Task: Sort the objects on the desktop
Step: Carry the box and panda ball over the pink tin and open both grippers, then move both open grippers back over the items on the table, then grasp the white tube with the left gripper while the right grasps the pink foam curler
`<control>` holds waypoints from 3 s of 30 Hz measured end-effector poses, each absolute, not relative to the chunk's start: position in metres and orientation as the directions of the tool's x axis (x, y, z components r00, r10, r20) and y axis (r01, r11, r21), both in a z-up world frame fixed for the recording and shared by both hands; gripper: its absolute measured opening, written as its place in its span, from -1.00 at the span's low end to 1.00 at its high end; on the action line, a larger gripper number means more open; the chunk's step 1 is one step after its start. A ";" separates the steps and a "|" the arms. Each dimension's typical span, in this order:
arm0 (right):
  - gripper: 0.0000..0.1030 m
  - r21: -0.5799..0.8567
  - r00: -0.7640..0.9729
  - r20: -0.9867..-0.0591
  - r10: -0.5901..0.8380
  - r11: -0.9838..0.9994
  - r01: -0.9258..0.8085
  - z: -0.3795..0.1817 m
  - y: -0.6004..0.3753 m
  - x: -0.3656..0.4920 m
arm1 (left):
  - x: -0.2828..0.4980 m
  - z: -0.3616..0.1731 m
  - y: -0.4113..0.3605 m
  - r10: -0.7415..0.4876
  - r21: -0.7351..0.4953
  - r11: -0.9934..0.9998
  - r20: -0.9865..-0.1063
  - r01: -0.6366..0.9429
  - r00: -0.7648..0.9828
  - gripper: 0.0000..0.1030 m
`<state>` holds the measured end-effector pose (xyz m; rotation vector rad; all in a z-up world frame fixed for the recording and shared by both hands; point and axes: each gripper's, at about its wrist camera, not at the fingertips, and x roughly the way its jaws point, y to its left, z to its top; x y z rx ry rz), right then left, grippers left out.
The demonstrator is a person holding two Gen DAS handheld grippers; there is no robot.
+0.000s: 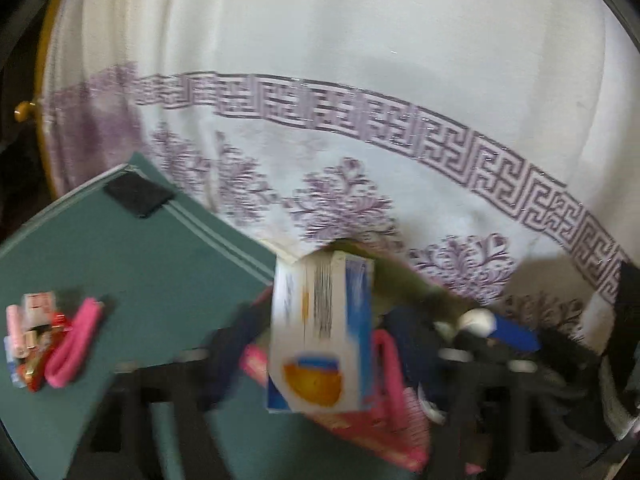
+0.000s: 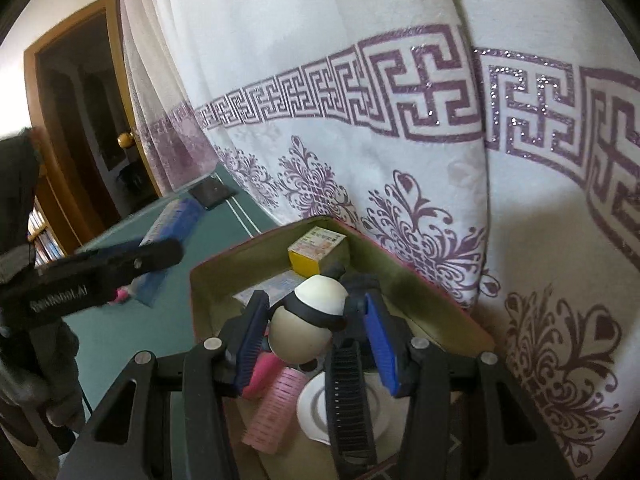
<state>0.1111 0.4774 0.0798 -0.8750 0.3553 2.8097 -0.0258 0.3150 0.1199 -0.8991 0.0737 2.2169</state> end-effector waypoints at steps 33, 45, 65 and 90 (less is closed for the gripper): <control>0.49 0.166 -0.834 -0.550 -0.043 -0.984 -0.058 0.092 0.392 0.080 | -0.053 0.102 0.184 0.379 -0.171 -0.916 -0.658 -0.362 -0.650 0.72; 0.51 0.160 -0.773 -0.609 -0.178 -0.982 0.100 0.072 0.322 0.046 | -0.072 0.076 0.070 0.198 -0.167 -0.980 -0.703 -0.112 -0.683 0.72; 0.52 0.162 -0.699 -0.671 -0.246 -0.969 0.185 0.052 0.272 0.002 | -0.134 0.031 -0.001 -0.004 -0.049 -0.997 -0.759 0.063 -0.651 0.71; 0.52 0.119 -0.651 -0.719 -0.242 -0.966 0.228 0.030 0.227 -0.071 | -0.152 0.020 -0.012 -0.021 0.001 -1.000 -0.753 0.030 -0.658 -0.06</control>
